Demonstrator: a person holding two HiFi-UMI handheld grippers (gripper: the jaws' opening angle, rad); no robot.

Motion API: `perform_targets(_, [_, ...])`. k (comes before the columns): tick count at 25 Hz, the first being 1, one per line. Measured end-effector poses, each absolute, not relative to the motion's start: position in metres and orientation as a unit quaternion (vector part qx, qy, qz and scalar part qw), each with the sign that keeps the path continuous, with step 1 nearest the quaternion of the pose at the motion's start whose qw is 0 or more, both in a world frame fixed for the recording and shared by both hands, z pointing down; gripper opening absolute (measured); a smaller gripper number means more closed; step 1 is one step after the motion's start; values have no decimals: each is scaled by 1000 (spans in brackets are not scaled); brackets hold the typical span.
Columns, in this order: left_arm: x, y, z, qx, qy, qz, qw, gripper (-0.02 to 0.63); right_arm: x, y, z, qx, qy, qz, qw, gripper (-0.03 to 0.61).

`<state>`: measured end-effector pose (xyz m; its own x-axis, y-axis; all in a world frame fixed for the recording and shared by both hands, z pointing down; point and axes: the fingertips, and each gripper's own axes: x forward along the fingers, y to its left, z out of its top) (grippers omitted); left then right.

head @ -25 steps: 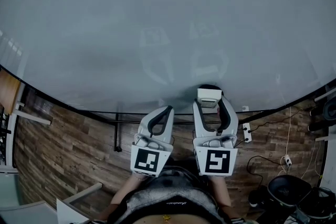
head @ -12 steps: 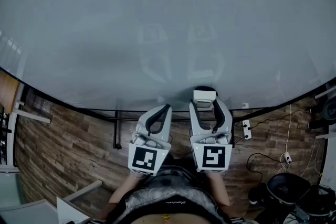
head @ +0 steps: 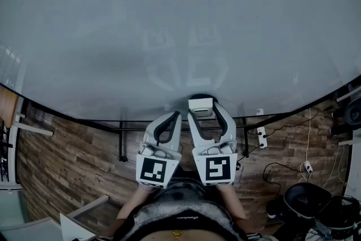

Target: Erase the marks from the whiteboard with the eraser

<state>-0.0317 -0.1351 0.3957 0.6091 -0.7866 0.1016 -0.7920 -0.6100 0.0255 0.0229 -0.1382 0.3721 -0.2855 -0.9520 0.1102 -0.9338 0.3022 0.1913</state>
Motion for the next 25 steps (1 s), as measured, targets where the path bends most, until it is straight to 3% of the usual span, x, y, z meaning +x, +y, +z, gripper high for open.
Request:
perform_targets(10, [13,-136,390,893,-447,42,38,5,64,-134,368,575,-811,-41,104,241])
perform_targets(19, [96,-134,389,899,-434,55,37,5,157,-130,364,590,-801,-33,96,242])
perform_targets(25, [99,-136,394,903,-425,55,29,5,167,-132,367,598,-795,-35,100,242])
